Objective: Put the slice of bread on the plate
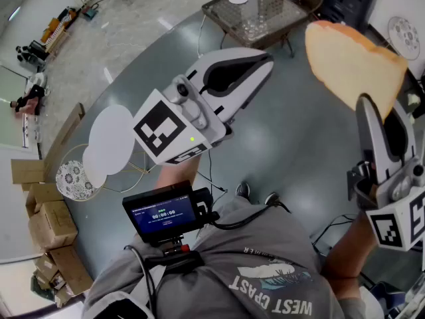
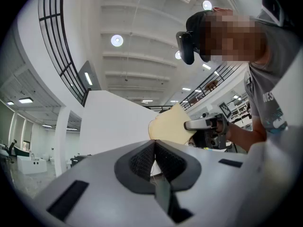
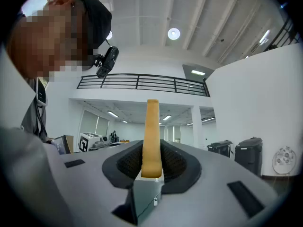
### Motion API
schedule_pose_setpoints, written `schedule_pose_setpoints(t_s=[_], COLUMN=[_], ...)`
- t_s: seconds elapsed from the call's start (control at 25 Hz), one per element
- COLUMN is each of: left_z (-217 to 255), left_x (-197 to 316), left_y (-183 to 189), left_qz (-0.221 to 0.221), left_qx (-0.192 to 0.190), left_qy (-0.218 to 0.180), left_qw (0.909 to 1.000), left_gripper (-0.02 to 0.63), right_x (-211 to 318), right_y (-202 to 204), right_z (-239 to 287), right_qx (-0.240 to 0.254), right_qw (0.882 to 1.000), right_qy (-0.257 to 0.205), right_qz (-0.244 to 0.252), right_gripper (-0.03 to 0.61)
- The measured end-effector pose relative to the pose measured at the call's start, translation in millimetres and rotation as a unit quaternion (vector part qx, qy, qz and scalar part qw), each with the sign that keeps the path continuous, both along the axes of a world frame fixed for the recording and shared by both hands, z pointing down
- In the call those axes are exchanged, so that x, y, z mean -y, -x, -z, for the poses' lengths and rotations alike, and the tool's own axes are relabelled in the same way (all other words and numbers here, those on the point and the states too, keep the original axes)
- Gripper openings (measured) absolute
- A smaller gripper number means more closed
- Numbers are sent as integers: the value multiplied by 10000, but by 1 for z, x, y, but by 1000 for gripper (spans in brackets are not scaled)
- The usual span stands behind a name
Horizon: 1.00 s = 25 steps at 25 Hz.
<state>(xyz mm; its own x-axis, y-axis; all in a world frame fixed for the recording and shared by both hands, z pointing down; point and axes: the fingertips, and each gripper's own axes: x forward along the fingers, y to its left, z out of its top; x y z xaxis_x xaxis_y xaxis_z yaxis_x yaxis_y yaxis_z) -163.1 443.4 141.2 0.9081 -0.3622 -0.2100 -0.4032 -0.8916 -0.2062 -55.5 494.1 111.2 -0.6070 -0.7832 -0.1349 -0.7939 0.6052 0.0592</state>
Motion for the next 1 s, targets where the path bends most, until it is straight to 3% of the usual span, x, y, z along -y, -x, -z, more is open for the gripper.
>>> schedule_pose_setpoints(t_s=[0.64,1.0], left_z=[6,3], left_x=[-19,0], left_y=[-16,-11], left_qz=[37,-18], left_qx=[5,1], left_qy=[-68,16], left_qw=[10000,10000], left_gripper=[8,8], right_x=[-18,0], right_y=[-12,-5], right_z=[-2,-5], right_qx=[4,72], right_qw=[9999,9996], right_qy=[76,256], right_qz=[108,88], right_gripper=[89,89])
